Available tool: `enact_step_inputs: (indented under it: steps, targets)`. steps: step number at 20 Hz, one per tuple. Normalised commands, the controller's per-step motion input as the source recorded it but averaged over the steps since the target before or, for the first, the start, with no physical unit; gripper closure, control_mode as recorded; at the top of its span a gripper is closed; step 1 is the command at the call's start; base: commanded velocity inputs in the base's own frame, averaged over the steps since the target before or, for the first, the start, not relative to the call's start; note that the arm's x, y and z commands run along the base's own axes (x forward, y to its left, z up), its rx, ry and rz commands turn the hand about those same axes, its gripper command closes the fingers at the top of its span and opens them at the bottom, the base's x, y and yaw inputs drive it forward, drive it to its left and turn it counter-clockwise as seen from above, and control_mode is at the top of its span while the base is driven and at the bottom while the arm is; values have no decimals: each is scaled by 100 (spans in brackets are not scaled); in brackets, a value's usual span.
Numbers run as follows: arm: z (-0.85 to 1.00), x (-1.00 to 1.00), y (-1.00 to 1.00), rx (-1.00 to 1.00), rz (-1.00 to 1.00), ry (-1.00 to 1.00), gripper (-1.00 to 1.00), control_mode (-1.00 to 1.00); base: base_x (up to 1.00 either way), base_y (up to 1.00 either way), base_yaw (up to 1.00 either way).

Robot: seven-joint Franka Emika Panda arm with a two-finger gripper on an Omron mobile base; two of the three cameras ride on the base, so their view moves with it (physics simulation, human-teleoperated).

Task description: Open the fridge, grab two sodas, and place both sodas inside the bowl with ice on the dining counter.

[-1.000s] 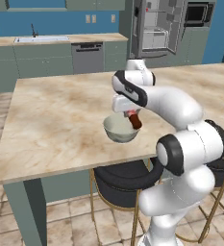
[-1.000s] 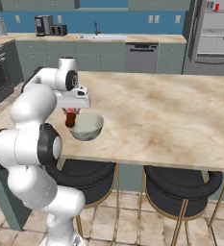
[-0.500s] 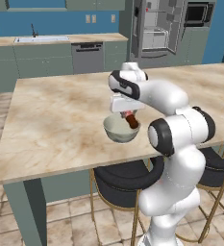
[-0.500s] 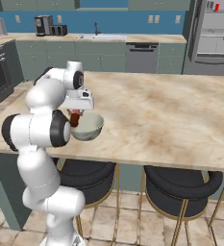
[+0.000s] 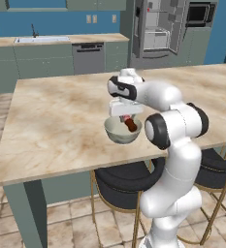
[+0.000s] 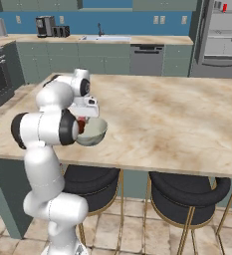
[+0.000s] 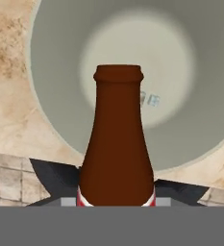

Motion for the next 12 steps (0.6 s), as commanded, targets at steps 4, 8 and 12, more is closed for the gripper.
enact_step_inputs:
  steps: [4, 8, 12]
  targets:
    - [-29, 23, 0, 0, 0, 0, 100, -100, 0, 0, 0]
    - [-16, 28, 0, 0, 0, 0, 100, -100, 0, 0, 0]
    - [-17, 31, 0, 0, 0, 0, 100, -100, 0, 0, 0]
